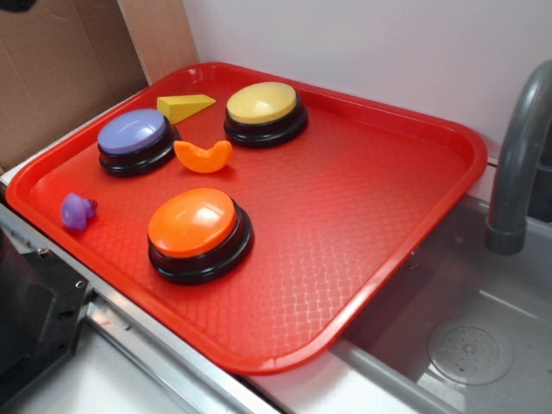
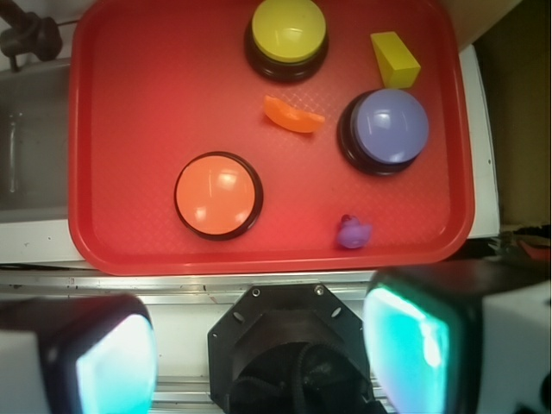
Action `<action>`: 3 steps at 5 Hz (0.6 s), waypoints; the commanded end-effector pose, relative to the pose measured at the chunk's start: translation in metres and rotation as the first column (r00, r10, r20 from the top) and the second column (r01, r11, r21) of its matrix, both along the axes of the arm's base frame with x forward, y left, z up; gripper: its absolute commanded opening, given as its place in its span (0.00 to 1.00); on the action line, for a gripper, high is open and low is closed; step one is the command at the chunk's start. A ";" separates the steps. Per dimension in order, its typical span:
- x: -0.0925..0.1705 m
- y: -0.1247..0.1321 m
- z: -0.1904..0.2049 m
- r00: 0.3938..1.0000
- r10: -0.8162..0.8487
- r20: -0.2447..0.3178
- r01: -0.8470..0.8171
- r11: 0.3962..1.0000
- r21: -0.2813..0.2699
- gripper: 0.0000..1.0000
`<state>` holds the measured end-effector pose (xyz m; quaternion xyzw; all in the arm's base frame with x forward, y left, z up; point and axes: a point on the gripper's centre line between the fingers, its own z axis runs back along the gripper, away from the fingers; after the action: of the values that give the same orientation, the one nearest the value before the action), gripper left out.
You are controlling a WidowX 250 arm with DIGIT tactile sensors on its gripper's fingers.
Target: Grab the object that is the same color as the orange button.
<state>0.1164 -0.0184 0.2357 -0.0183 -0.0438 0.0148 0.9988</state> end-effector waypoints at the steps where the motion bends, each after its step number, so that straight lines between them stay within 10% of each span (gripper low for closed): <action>1: 0.000 0.000 0.000 1.000 0.000 0.000 0.000 1.000 0.000 1.00; 3: 0.037 0.017 -0.048 0.959 -0.285 -0.015 0.284 0.948 0.142 1.00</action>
<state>0.1490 -0.0029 0.1821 0.0413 -0.0282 -0.1288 0.9904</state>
